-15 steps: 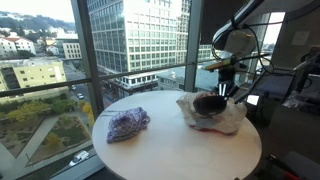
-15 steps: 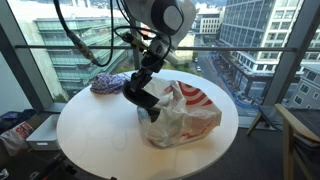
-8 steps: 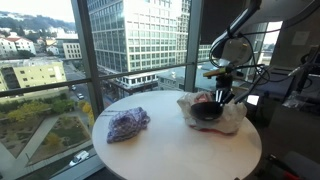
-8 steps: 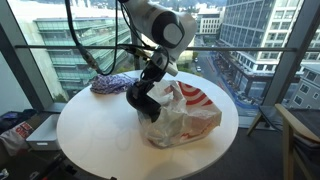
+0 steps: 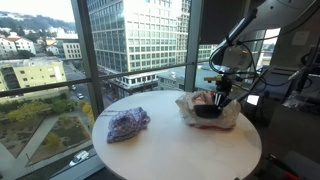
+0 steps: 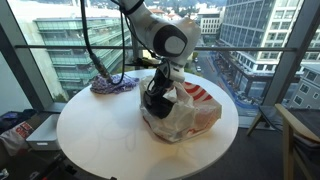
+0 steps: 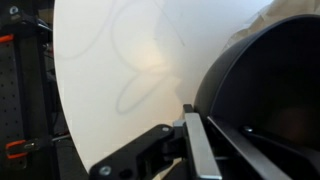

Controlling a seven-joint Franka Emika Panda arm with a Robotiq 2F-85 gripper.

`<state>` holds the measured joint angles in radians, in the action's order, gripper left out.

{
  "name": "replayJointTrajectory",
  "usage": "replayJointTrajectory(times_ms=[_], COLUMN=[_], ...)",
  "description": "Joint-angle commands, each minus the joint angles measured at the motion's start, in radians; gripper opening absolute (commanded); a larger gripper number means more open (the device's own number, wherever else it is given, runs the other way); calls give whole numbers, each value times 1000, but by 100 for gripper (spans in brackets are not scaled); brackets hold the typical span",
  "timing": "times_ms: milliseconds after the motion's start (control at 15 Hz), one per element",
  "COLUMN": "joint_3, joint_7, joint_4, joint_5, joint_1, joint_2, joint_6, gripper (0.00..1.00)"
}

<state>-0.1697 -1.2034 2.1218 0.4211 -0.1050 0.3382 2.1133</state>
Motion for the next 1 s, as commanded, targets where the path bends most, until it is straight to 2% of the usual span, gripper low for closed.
replayJointTrajectory(times_ms=[0,133,200,267,400,733,867,933], joint_3=[4,8,8,5,1,-47,-24,9], joint_7=[-49,-51,-57,-73,-96,-264,-293,-271], joint_4=[35,59,72,84,114,198,230,237], joint_5=[-5,-29,-40,-60,-102,-333,-343,-297], joint_1=[21,37,46,58,81,172,184,172], joint_2=[1,-2,-8,-14,-33,-98,-130,-144], joint_6=[134,219,262,299,370,588,656,667], gripper=[5,6,31,31,42,81,96,99])
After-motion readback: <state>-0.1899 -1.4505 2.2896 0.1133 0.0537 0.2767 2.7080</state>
